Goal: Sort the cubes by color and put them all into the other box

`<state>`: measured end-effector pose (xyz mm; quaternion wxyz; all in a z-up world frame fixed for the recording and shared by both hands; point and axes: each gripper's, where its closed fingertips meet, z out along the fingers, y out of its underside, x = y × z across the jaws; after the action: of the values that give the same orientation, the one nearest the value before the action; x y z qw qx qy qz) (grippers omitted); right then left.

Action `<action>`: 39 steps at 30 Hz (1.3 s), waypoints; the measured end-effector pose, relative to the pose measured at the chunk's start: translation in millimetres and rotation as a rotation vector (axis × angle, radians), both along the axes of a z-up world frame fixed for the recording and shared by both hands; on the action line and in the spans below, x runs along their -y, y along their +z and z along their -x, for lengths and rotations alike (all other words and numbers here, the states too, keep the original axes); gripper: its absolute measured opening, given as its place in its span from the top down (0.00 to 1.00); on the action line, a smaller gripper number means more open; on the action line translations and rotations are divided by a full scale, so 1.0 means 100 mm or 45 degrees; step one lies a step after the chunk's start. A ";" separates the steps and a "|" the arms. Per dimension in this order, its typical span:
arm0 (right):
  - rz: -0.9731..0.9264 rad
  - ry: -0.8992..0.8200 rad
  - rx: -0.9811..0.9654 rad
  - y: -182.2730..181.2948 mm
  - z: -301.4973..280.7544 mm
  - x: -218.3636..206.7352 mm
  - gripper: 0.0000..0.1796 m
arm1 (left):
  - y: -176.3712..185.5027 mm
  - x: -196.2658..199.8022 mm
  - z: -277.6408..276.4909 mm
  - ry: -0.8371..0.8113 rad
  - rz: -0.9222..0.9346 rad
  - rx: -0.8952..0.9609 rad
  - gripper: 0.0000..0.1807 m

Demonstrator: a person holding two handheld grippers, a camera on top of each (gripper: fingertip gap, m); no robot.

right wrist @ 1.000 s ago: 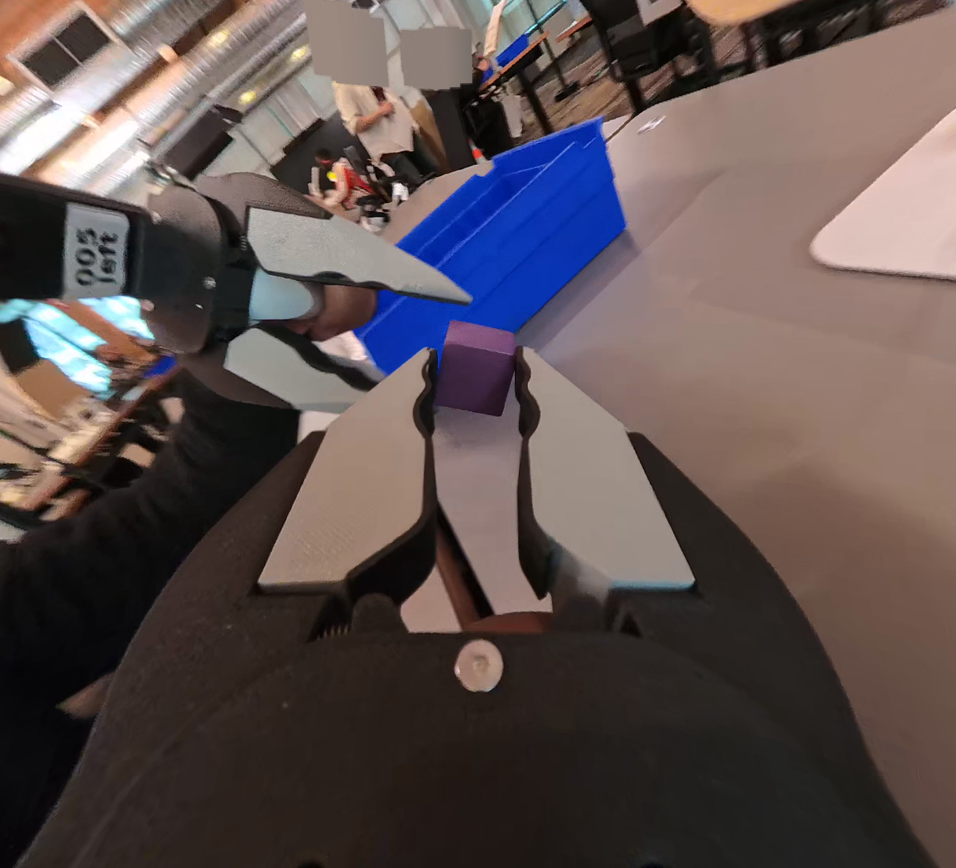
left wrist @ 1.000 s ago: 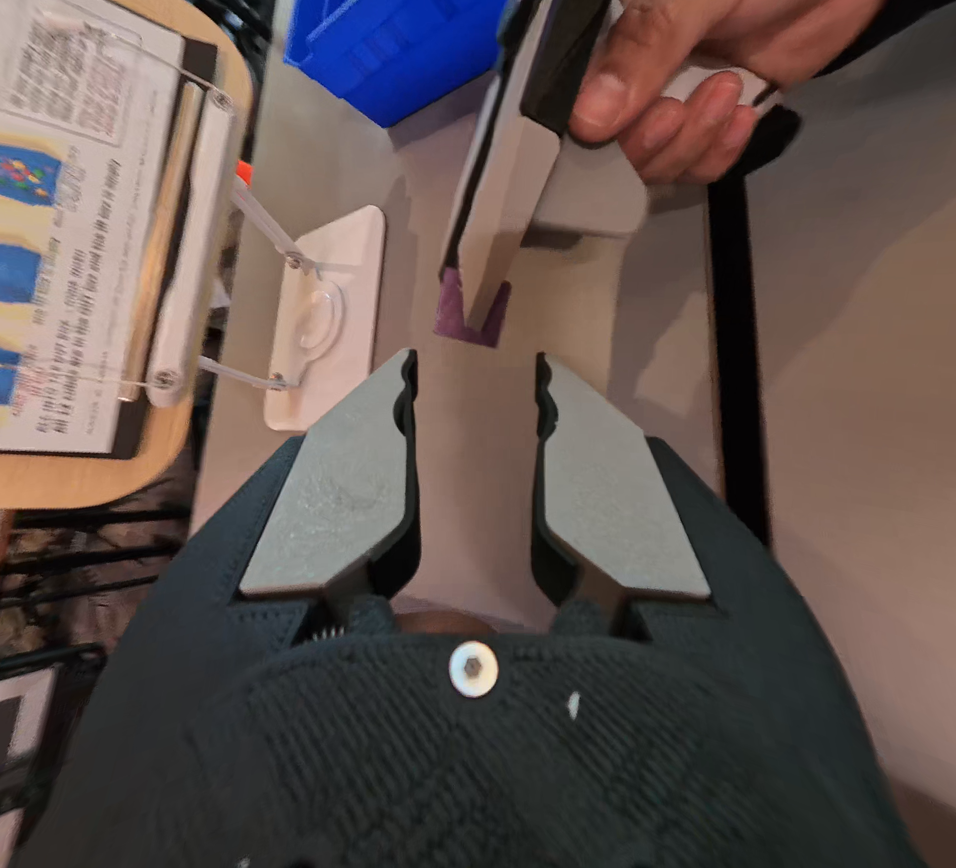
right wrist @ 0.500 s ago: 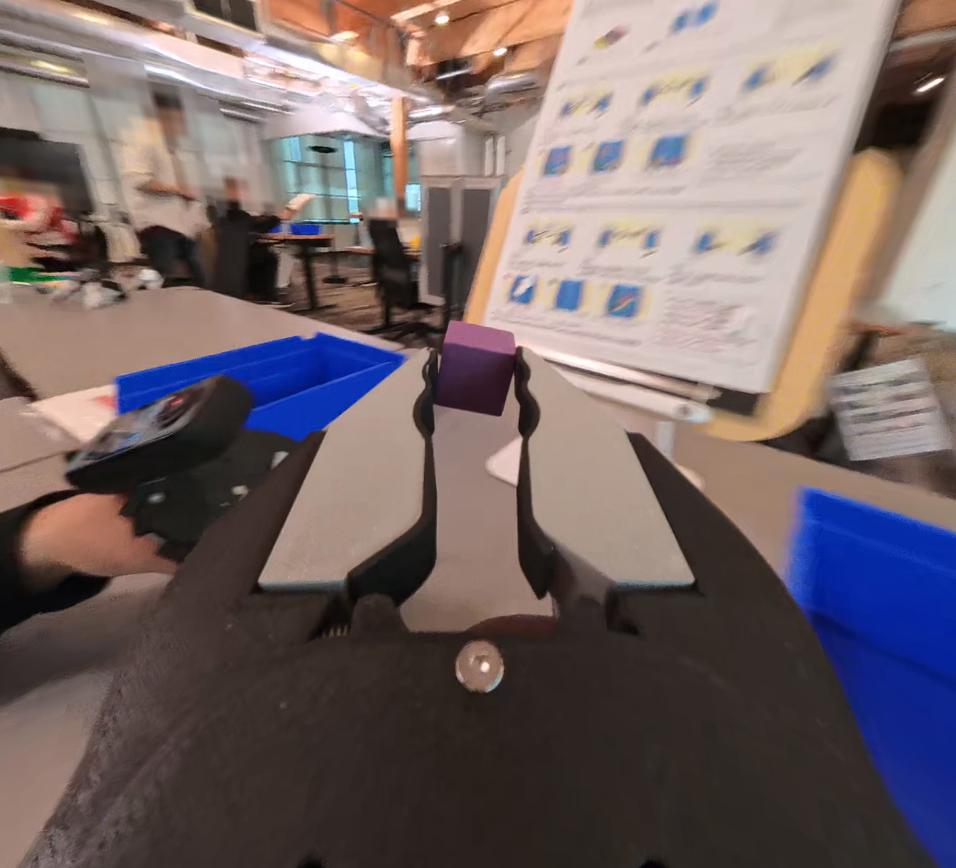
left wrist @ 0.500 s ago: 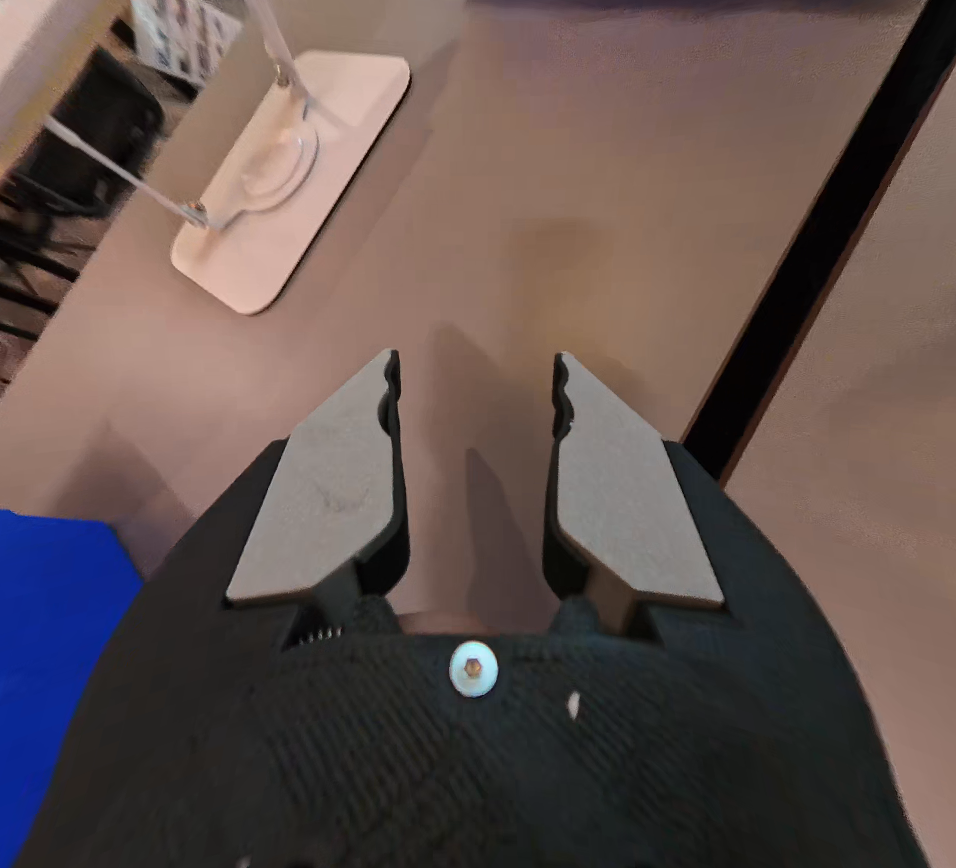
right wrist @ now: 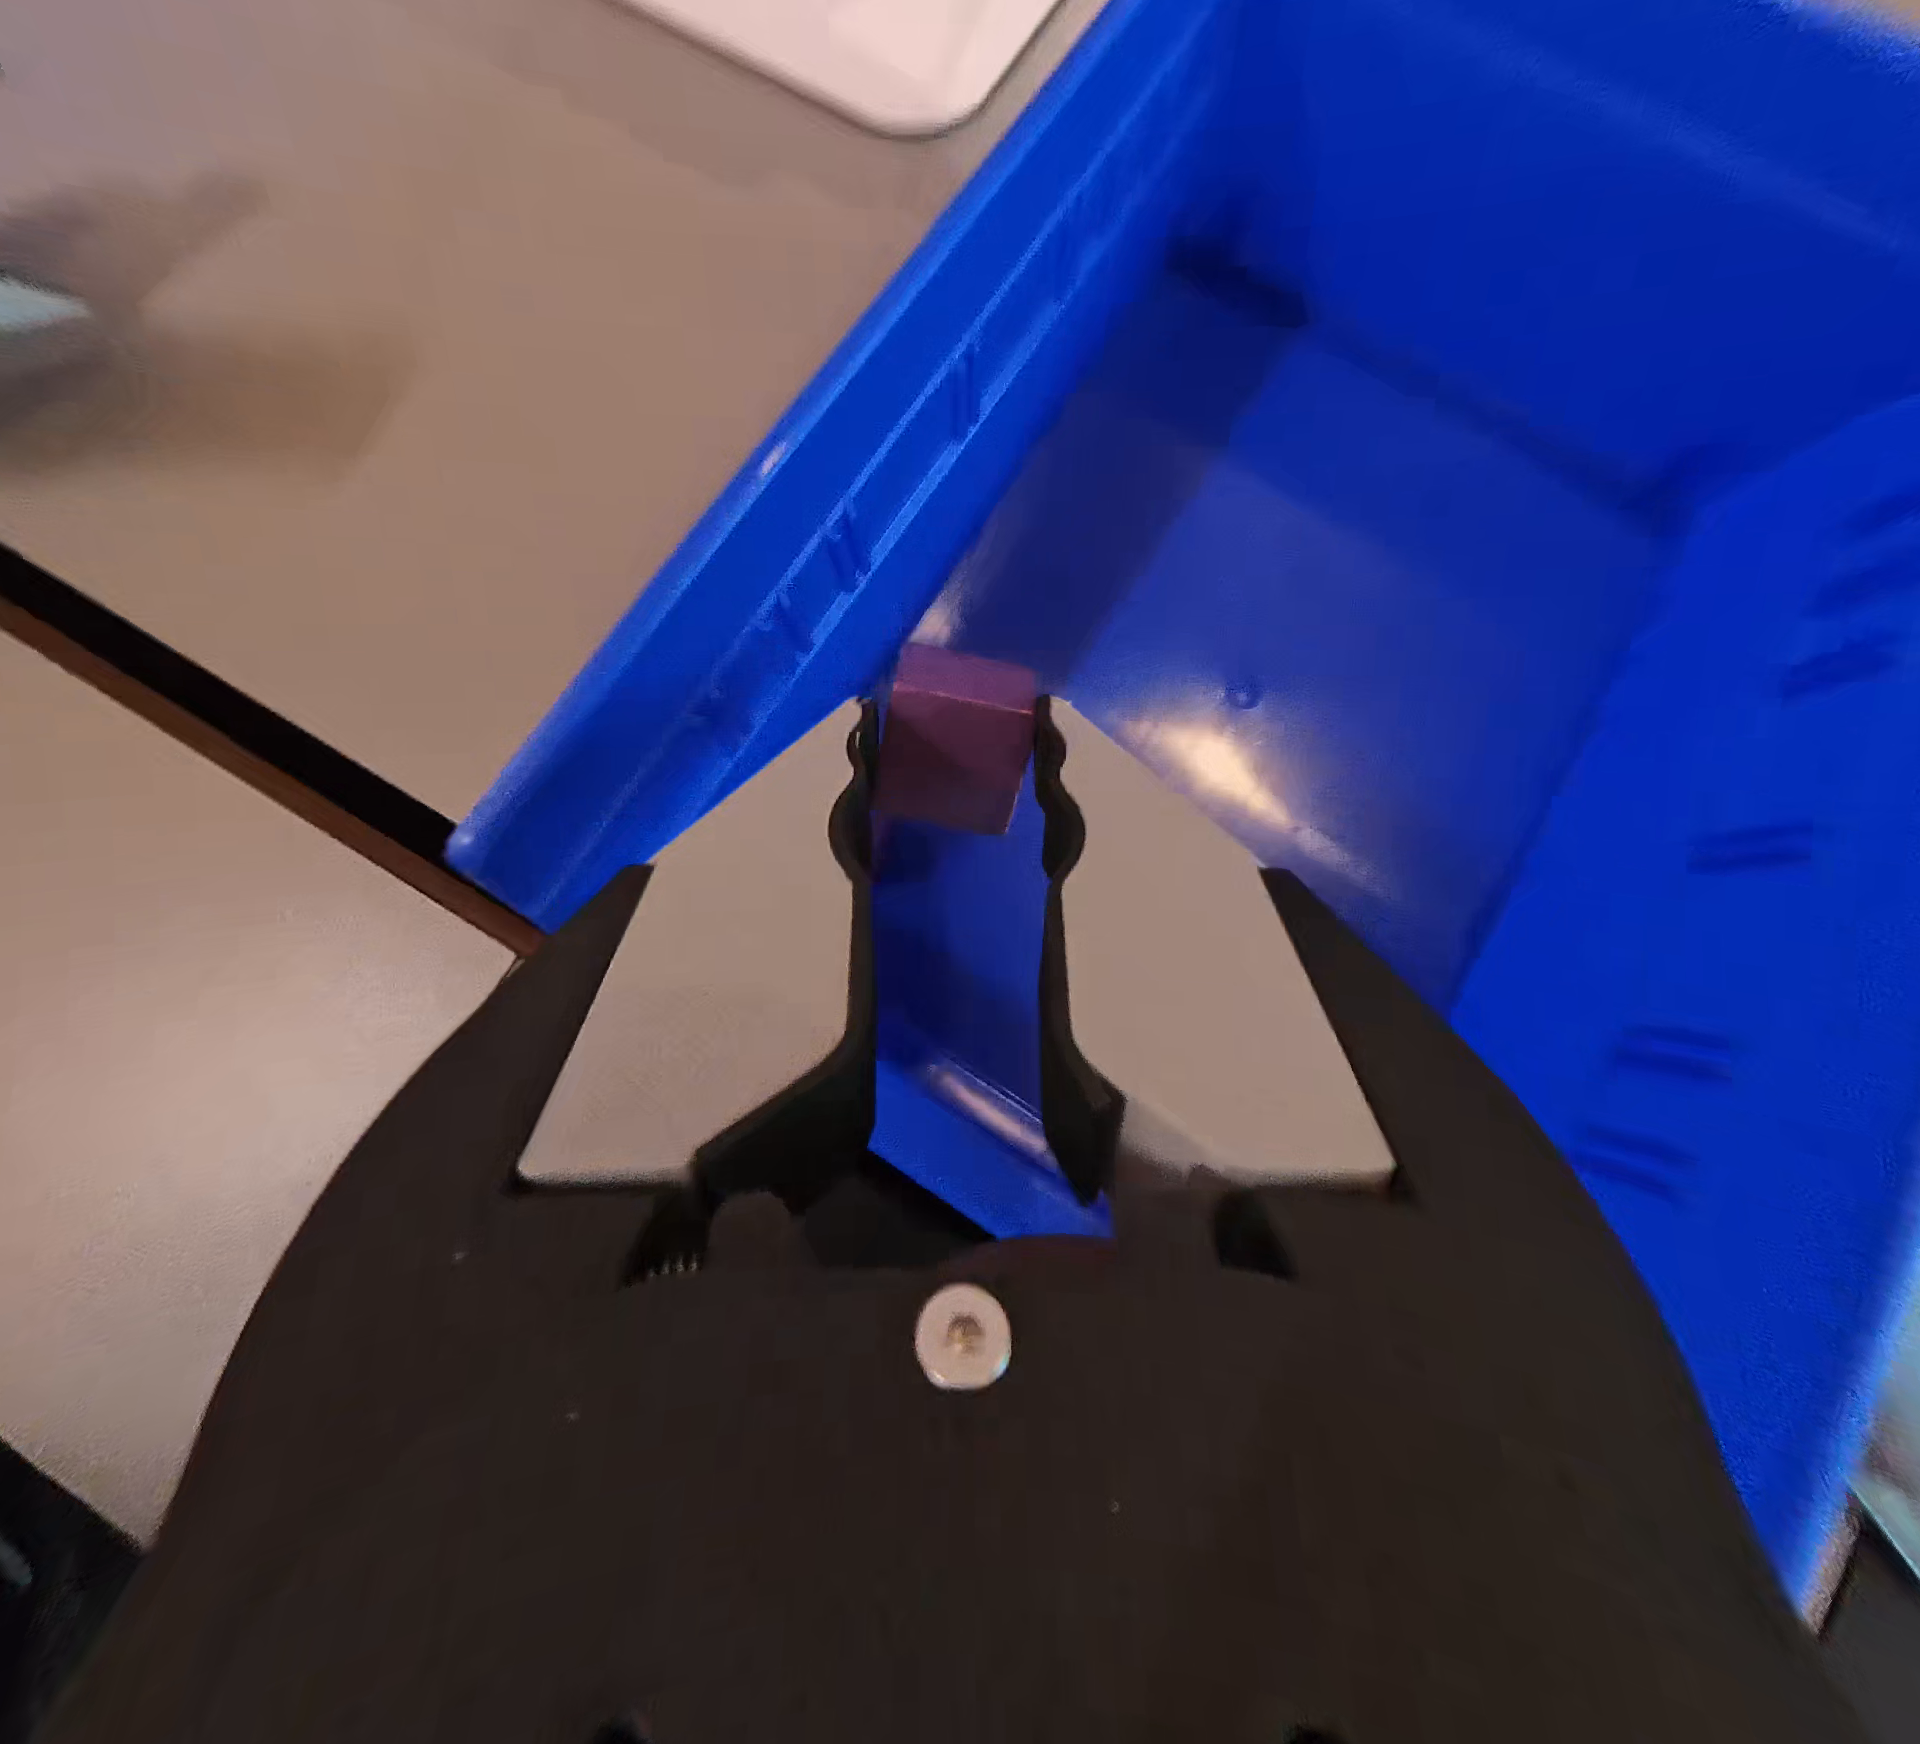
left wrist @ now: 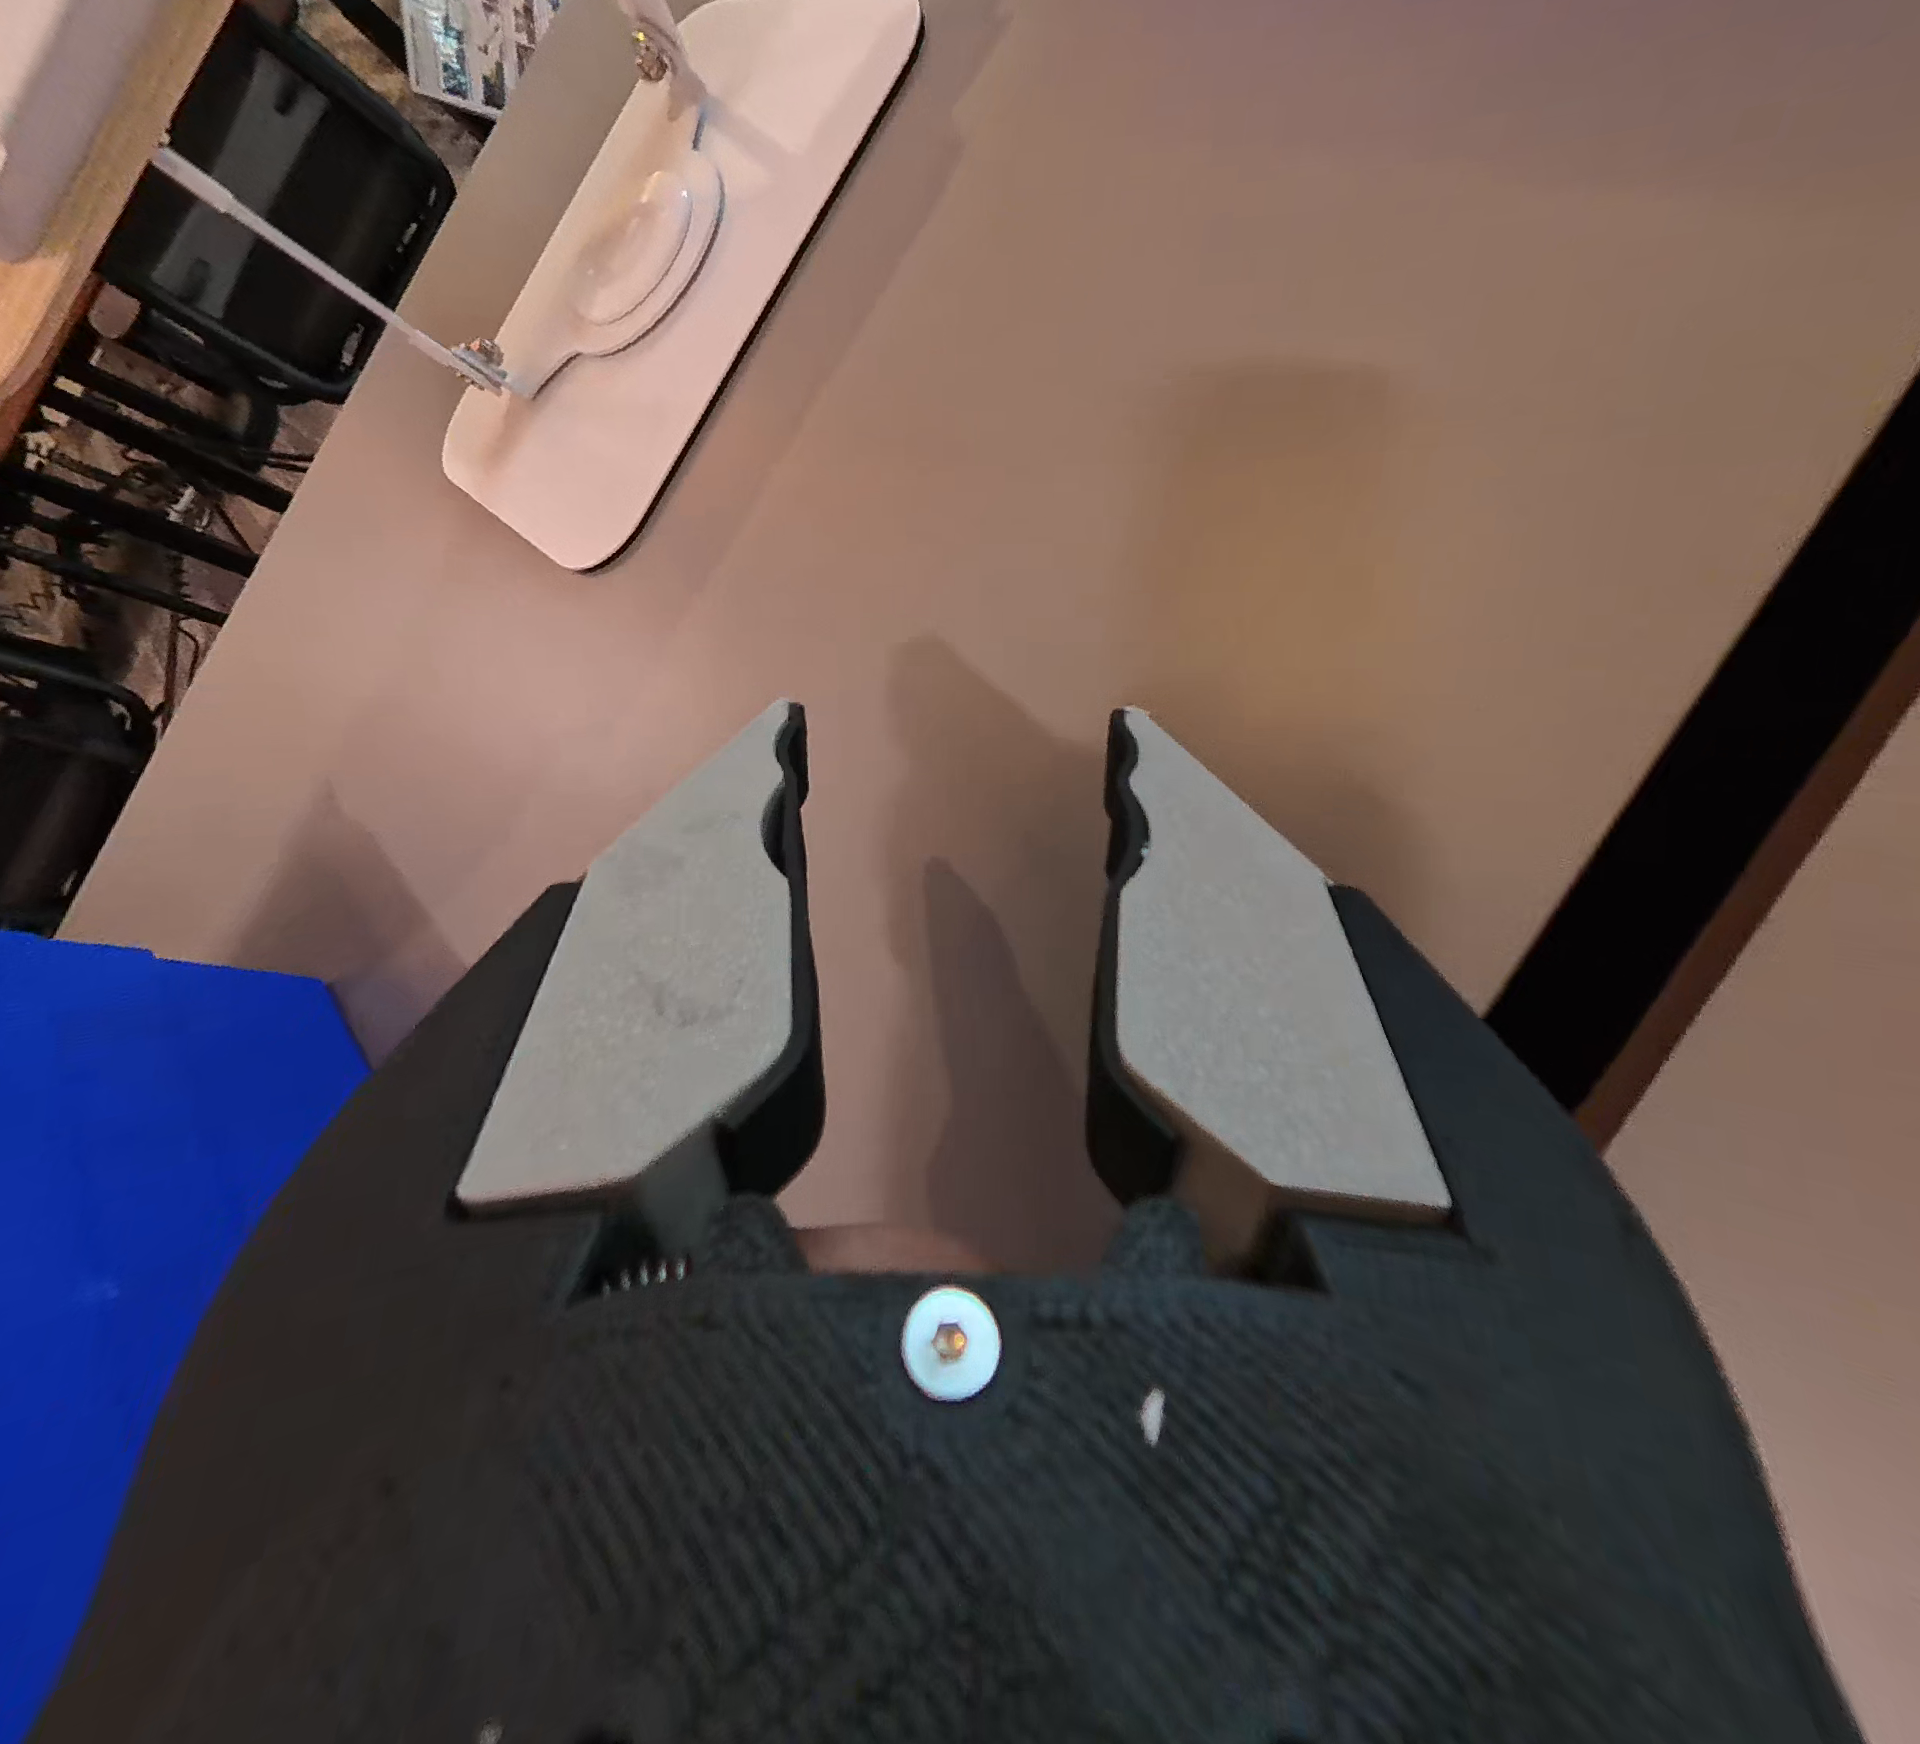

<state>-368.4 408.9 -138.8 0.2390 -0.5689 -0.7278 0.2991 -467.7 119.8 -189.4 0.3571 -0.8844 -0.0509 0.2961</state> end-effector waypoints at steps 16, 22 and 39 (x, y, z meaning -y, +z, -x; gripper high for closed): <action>0.019 0.177 0.292 -0.37 0.02 0.20 0.86 | -0.12 0.08 0.06 0.012 0.032 0.049 0.69; -0.022 0.053 0.123 -0.02 0.02 -0.04 0.87 | -0.11 0.11 0.10 0.027 0.020 0.066 0.69; -0.042 -0.015 0.336 -0.43 0.63 -0.25 1.00 | -0.15 0.15 0.14 0.043 0.029 0.076 0.69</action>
<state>-431.5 433.8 -181.7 0.1522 -0.6037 -0.7544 0.2080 -482.1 104.5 -204.1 0.3404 -0.8959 -0.0731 0.2760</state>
